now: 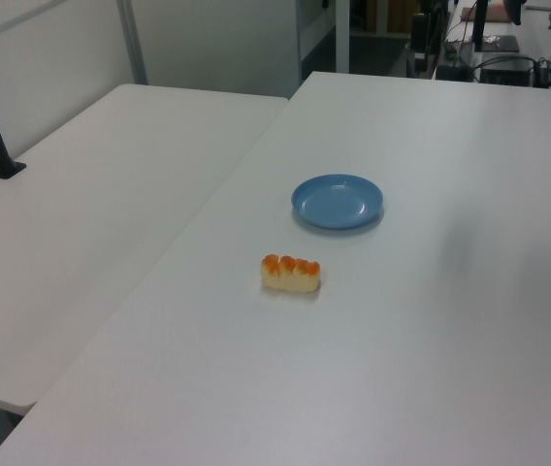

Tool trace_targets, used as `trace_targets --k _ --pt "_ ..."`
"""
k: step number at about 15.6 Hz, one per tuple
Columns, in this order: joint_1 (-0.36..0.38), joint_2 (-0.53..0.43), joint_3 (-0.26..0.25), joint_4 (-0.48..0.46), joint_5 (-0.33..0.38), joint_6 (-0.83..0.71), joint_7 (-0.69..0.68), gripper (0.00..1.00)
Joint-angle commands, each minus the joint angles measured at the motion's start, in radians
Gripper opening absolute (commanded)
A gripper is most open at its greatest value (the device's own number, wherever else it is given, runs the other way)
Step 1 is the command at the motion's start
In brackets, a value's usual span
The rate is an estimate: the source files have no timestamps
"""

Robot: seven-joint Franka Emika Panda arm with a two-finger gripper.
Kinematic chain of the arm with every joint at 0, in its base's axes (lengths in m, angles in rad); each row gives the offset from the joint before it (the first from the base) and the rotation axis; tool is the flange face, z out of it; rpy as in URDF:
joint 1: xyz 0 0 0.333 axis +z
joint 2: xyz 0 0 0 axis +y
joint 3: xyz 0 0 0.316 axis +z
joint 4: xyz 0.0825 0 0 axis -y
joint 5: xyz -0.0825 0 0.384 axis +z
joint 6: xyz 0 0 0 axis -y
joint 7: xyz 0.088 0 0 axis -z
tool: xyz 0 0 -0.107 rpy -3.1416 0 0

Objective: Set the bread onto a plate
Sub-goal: 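Move the open gripper down toward the orange-topped bread piece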

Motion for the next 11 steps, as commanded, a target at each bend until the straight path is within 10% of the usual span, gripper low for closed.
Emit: trace_targets --k 1,11 --pt "-0.002 -0.015 0.006 -0.019 0.024 0.026 0.002 1.0" --pt "0.128 0.088 0.009 -0.042 0.084 0.161 0.011 1.0"
